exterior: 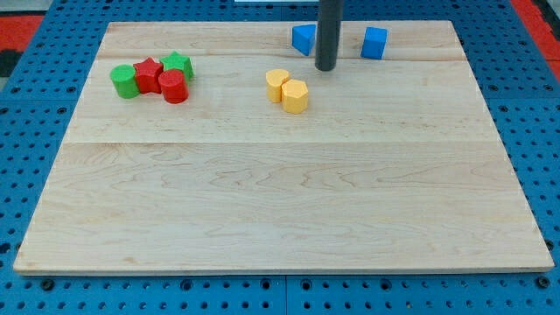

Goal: Push the green circle towards top left

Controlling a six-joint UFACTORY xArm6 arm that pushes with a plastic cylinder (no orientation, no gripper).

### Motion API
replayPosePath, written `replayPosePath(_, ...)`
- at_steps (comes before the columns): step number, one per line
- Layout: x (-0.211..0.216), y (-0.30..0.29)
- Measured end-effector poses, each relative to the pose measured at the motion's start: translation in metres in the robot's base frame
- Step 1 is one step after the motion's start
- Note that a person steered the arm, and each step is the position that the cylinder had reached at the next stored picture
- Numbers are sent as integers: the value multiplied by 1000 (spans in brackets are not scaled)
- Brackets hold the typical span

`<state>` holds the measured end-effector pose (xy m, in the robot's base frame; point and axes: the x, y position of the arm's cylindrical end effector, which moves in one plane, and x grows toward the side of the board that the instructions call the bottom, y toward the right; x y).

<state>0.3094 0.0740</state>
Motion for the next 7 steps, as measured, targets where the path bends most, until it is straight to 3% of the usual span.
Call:
replayPosePath(1,28,4)
replayPosePath(3,35,2)
replayPosePath(5,90,-16)
replayPosePath(7,94,-149)
